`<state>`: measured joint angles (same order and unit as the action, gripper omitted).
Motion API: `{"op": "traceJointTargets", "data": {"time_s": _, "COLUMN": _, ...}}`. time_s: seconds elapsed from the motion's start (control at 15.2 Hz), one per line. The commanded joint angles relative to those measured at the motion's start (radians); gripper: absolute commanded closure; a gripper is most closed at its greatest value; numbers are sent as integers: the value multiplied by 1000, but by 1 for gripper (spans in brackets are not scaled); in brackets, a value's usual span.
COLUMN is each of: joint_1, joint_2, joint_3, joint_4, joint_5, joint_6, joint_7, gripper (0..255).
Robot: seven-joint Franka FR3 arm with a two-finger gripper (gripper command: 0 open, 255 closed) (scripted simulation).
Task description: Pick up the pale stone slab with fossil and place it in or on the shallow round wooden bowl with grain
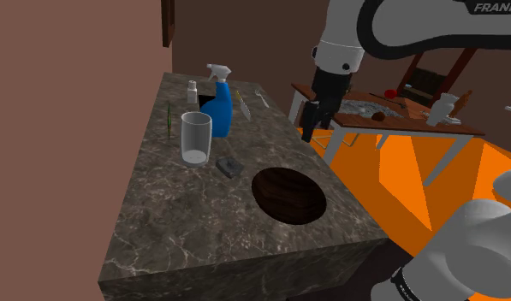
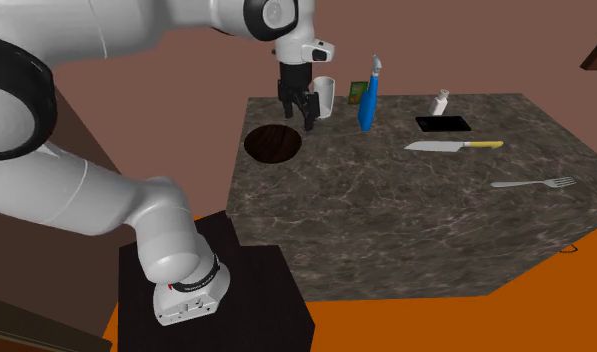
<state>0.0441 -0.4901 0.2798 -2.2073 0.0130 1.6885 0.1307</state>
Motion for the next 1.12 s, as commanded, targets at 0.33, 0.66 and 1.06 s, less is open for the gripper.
{"op": "traceJointTargets", "data": {"time_s": 0.33, "joint_1": 7, "joint_2": 219, "joint_3": 146, "joint_4": 111, "joint_5": -75, "joint_6": 93, "joint_7": 175, "gripper": 0}}
{"op": "traceJointTargets", "data": {"time_s": 0.66, "joint_1": 22, "joint_2": 418, "joint_3": 234, "joint_4": 238, "joint_5": -189, "joint_6": 120, "joint_7": 319, "gripper": 0}}
{"op": "traceJointTargets", "data": {"time_s": 1.06, "joint_1": 92, "joint_2": 681, "joint_3": 285, "joint_4": 437, "joint_5": -365, "joint_6": 92, "joint_7": 482, "gripper": 0}}
